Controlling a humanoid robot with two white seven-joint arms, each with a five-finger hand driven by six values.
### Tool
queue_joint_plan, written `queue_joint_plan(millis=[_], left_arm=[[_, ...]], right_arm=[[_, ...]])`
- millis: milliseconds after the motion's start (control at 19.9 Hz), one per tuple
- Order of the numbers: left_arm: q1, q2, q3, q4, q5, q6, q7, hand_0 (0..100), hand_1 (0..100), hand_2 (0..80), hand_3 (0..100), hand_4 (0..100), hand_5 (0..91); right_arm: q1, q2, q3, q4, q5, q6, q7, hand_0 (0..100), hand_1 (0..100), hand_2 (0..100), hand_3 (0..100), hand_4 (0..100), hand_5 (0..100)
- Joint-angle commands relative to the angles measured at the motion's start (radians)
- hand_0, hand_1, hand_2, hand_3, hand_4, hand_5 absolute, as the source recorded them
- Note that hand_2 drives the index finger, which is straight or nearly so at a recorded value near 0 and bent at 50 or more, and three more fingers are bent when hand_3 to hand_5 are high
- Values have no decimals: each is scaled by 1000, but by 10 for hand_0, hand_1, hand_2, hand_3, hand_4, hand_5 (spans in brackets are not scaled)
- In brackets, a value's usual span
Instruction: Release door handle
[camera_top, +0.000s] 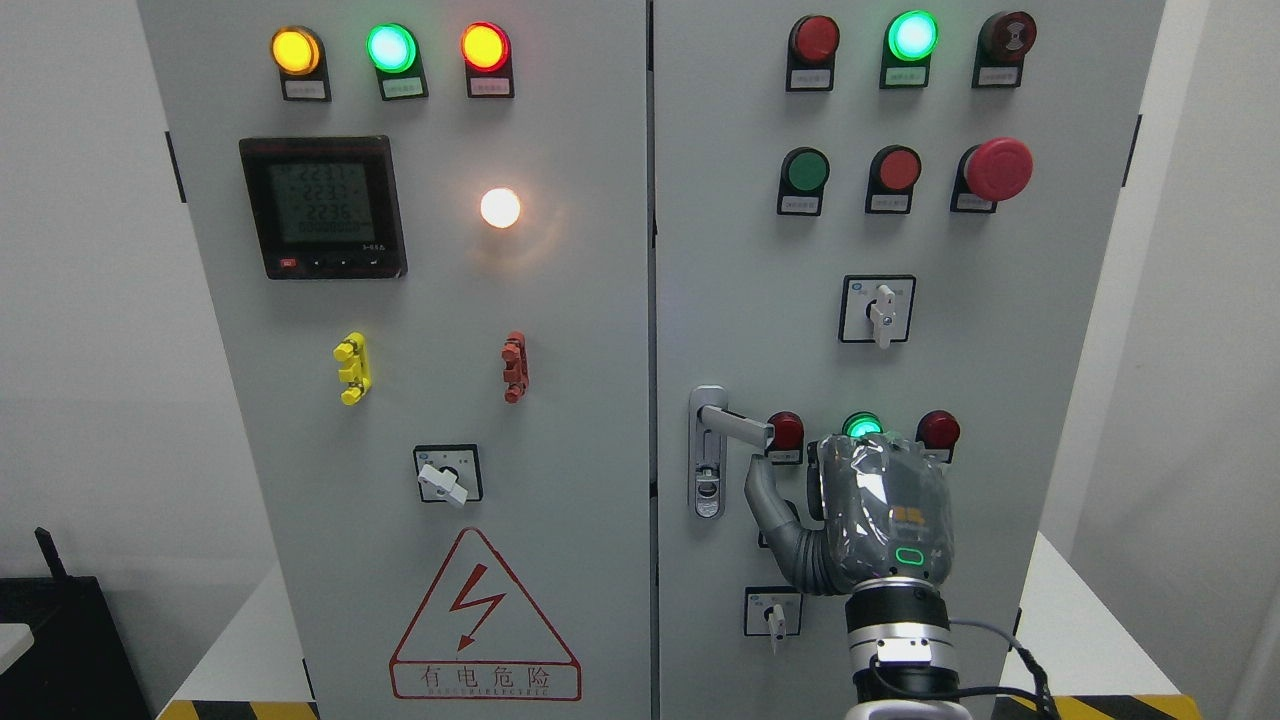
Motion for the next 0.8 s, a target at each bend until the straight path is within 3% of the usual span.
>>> queue_joint_plan(millis=[0, 50, 100, 150, 201, 251, 301, 401, 501, 652, 752], left_arm=[[-25, 0, 17, 0, 0, 1, 0, 120, 389, 0, 0, 0, 0], [-26, 0, 17, 0, 0, 1, 0, 120, 389, 0, 0, 0, 0], [-26, 1, 17, 0, 0, 1, 0, 120, 389, 0, 0, 0, 0], [-26, 0, 17, 0, 0, 1, 0, 120, 389, 0, 0, 0, 0], [-26, 0, 17, 0, 0, 1, 0, 120, 389, 0, 0, 0, 0], [-26, 1, 17, 0, 0, 1, 0, 120, 389, 0, 0, 0, 0], [-26, 0, 17, 0, 0, 1, 0, 120, 389, 0, 0, 0, 0], [-25, 0, 17, 0, 0, 1, 0, 120, 389, 0, 0, 0, 0], [-26, 1, 17, 0, 0, 1, 0, 120, 389, 0, 0, 0, 0], [-26, 0, 17, 0, 0, 1, 0, 120, 389, 0, 0, 0, 0], [-25, 0, 17, 0, 0, 1, 0, 120, 389, 0, 0, 0, 0]], right_arm=[[138, -39, -23, -131, -6, -86, -111, 530, 147, 801, 1000, 823, 839], [147, -51, -53, -142, -8, -103, -124, 530, 149, 758, 989, 817, 816], [149, -54, -72, -148, -8, -119, -126, 527, 154, 530, 781, 677, 602], [149, -56, -87, -153, -9, -136, -125, 519, 163, 379, 610, 496, 422], [149, -54, -110, -159, -16, -153, -123, 517, 163, 305, 506, 401, 323], [149, -54, -130, -160, -32, -179, -123, 517, 158, 153, 283, 192, 125], [149, -59, -152, -162, -58, -211, -123, 511, 138, 58, 153, 71, 0], [149, -80, -207, -157, -120, -299, -122, 485, 96, 0, 0, 0, 0], [147, -118, -244, -145, -195, -351, -114, 454, 67, 0, 0, 0, 0], [147, -223, -259, -140, -288, -356, -115, 432, 47, 0, 0, 0, 0], [149, -244, -264, -140, -331, -356, -118, 420, 41, 0, 0, 0, 0]])
